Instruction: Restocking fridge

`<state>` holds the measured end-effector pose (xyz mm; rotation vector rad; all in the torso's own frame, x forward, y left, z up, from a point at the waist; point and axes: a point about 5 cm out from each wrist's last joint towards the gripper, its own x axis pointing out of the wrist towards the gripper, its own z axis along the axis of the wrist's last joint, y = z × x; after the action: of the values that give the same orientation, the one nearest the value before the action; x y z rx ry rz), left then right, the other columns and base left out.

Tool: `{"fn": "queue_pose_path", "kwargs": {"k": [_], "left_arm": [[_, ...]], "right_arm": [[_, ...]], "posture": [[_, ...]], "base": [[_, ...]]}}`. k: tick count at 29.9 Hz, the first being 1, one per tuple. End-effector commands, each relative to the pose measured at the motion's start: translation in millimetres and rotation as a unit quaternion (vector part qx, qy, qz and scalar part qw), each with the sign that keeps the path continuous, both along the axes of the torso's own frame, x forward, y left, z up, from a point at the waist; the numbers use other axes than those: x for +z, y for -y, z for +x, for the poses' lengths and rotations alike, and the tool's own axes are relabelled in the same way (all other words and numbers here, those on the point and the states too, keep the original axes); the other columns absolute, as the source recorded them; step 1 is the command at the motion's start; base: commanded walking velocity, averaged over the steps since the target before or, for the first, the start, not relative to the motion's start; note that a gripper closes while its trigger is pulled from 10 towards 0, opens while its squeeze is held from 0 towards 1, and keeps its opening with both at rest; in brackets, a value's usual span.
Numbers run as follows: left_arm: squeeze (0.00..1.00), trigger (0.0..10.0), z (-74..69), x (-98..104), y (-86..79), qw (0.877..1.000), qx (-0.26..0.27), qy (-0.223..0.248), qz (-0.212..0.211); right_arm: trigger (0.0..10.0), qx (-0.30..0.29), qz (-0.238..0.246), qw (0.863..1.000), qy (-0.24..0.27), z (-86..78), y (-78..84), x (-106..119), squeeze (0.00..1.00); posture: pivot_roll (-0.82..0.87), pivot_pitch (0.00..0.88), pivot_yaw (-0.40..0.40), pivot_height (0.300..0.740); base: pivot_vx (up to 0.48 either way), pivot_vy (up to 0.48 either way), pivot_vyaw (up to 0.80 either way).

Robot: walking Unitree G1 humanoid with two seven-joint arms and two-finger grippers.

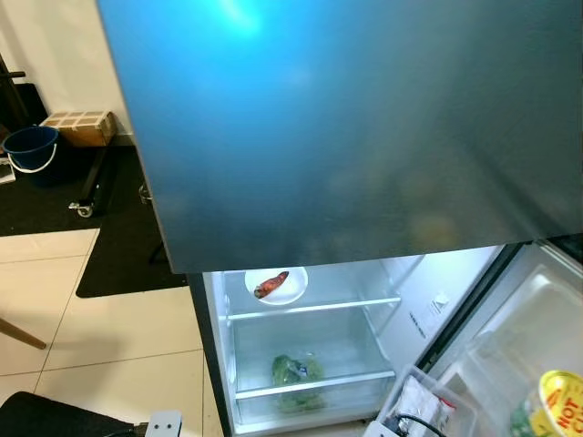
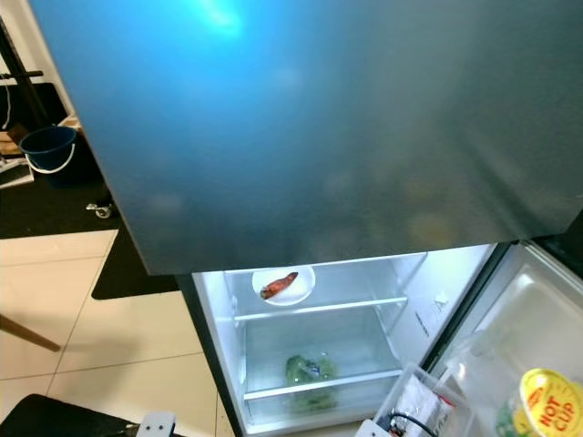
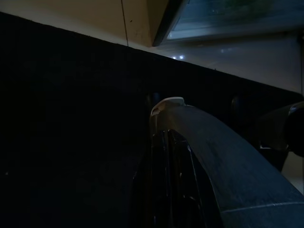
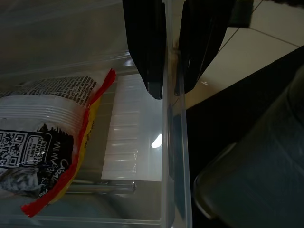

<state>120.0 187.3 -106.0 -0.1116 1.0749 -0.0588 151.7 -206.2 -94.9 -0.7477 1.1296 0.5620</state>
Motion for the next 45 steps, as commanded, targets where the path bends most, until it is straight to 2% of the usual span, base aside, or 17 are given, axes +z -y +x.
{"fn": "queue_pose_path", "kwargs": {"k": [1,12,15,18,24,25,30,33,40,45], "left_arm": [[0.0,10.0,-11.9,-4,6.4,0.999,0.0,-0.023,-0.022],[0.0,10.0,-9.9,-3,9.1,0.999,-0.01,-0.014,-0.037],[0.0,10.0,-6.3,-2,11.4,0.999,-0.028,-0.004,-0.044],[0.0,10.0,2.0,1,14.1,0.997,-0.054,0.014,-0.05],[0.0,10.0,11.1,5,16.4,0.995,-0.082,0.031,-0.05],[0.0,10.0,17.8,7,18.4,0.991,-0.118,0.042,-0.041],[0.0,10.0,22.3,9,19.0,0.988,-0.147,0.049,-0.026],[0.0,10.0,27.6,11,15.6,0.982,-0.18,0.061,0.009],[0.0,10.0,42.9,19,16.0,0.971,-0.216,0.095,0.029],[0.0,10.0,50.1,22,17.7,0.965,-0.233,0.111,0.041]], "right_arm": [[10.0,0.017,0.009,0.999,0.028,12.5,-7.6,4,0.0],[10.0,0.039,0.012,0.998,0.038,17.7,-12.8,6,0.0],[10.0,0.055,0.013,0.997,0.052,25.8,-16.8,9,0.0],[10.0,0.102,0.01,0.992,0.07,38.5,-24.2,15,0.0],[10.0,0.144,0.014,0.986,0.087,50.4,-32.4,21,0.0],[10.0,0.177,0.013,0.979,0.103,59.9,-38.2,27,0.0],[10.0,0.196,0.013,0.974,0.116,66.6,-42.3,31,0.0],[10.0,0.215,0.012,0.968,0.129,73.5,-45.5,35,0.0],[10.0,0.248,0.001,0.959,0.14,80.4,-49.1,40,0.0],[10.0,0.258,-0.023,0.956,0.141,85.7,-43.6,43,0.0]], "posture": [[-0.04,0.0,-0.042,0.74],[-0.04,0.0,-0.043,0.74],[-0.04,0.0,-0.043,0.74],[-0.04,0.0,-0.043,0.74],[-0.04,0.0,-0.045,0.74],[-0.04,0.0,-0.045,0.74],[-0.04,0.0,-0.045,0.74],[-0.04,0.0,-0.047,0.74],[-0.04,0.0,-0.047,0.74],[-0.04,0.0,-0.048,0.74]], "base": [[0.0,0.0,0.0],[0.0,0.0,0.0],[0.0,0.0,0.0],[0.0,0.0,0.0],[0.0,0.0,0.0],[0.0,0.0,0.0],[0.0,0.0,0.0],[0.0,0.0,0.0],[0.0,0.0,0.0],[0.0,0.0,0.0]]}}
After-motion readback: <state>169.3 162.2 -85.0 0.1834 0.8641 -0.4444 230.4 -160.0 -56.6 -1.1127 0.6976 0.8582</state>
